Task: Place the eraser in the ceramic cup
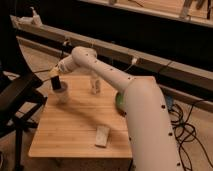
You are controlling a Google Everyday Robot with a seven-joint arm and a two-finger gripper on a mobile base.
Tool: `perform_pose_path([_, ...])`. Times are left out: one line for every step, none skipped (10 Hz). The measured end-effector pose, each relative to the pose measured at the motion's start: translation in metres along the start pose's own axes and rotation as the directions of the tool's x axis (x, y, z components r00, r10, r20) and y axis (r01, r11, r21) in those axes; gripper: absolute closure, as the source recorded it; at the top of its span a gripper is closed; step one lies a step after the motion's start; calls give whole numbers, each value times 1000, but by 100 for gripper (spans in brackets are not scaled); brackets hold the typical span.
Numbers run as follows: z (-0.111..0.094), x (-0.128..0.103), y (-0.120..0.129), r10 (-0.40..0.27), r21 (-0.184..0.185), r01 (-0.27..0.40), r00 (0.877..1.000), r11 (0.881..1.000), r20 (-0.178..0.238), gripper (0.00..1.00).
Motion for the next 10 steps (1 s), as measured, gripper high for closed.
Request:
perform_pose_path([-2, -3, -1, -13, 2, 13, 1000, 1000, 10, 94])
perform_pose_path([-3, -5, -2, -24, 5, 24, 1000, 1000, 19, 83])
perform_pose_path([-2, -6, -1, -34, 7, 34, 999, 999, 22, 74])
perform_pose_path([-5, -8, -3, -42, 15, 41, 999, 999, 29, 64])
perform_pose_path([-9, -7, -7, -46, 23, 45, 998, 999, 33, 52])
perform_pose_path([-10, -7, -8, -51, 26, 50, 998, 998, 36, 41])
perform_pose_path([-10, -6, -7, -55, 26, 55, 998, 998, 38, 33])
perform_pose_path([-10, -7, -6, -60, 26, 59, 997, 998, 41, 25])
perform_pose_path([-11, -6, -6, -65, 27, 64, 997, 998, 46, 20])
perform_pose_path([-11, -6, -7, -72, 28, 71, 996, 997, 50, 20])
